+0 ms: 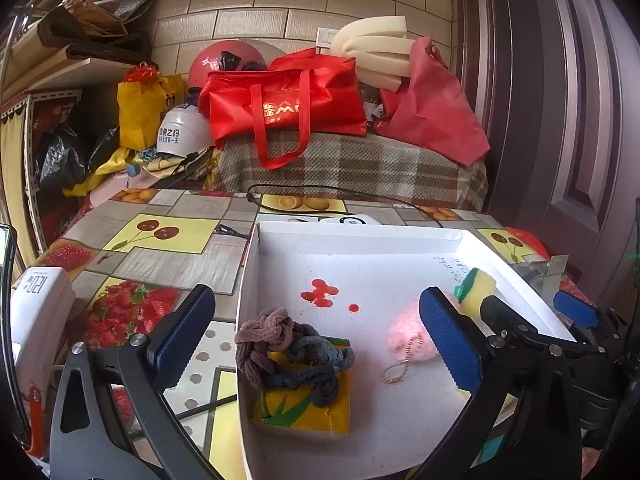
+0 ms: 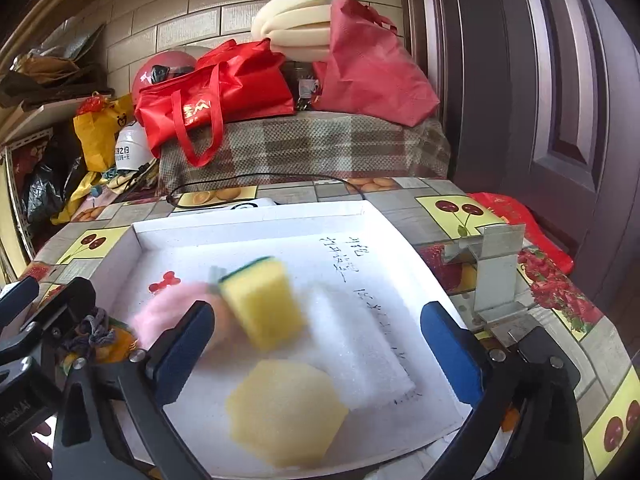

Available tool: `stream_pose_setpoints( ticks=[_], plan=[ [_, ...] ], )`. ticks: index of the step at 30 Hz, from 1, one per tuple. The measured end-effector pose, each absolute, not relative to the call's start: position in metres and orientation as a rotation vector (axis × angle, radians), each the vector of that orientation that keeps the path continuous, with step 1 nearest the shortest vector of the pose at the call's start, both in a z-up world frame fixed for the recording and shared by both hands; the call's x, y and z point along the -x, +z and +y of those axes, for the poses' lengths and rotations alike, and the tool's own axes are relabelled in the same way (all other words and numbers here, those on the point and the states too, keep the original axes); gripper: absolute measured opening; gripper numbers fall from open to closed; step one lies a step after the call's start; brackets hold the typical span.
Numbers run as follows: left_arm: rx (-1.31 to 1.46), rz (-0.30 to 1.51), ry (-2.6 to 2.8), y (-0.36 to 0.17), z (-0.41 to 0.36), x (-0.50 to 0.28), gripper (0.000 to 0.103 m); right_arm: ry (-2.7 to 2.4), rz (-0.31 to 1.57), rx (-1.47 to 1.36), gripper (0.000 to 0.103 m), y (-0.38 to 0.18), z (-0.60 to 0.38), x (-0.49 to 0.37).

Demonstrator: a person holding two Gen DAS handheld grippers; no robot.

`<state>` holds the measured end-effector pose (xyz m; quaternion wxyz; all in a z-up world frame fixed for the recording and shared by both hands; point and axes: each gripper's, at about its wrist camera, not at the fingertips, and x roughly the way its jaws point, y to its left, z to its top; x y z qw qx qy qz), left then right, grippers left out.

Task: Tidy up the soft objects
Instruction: 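Lower the scouring sponge into the box and open the right tool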

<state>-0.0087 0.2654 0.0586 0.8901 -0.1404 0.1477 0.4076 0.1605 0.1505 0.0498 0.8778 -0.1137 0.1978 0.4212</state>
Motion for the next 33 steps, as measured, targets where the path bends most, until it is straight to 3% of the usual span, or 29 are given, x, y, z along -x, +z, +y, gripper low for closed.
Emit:
stream_pose_setpoints(
  ticks=[33],
  plan=[
    [0.229,0.267,0.865,0.068,0.253,0.012,0.103,0.797,0.274,0.198,0.103,0.059,0.135,-0.145]
  ],
)
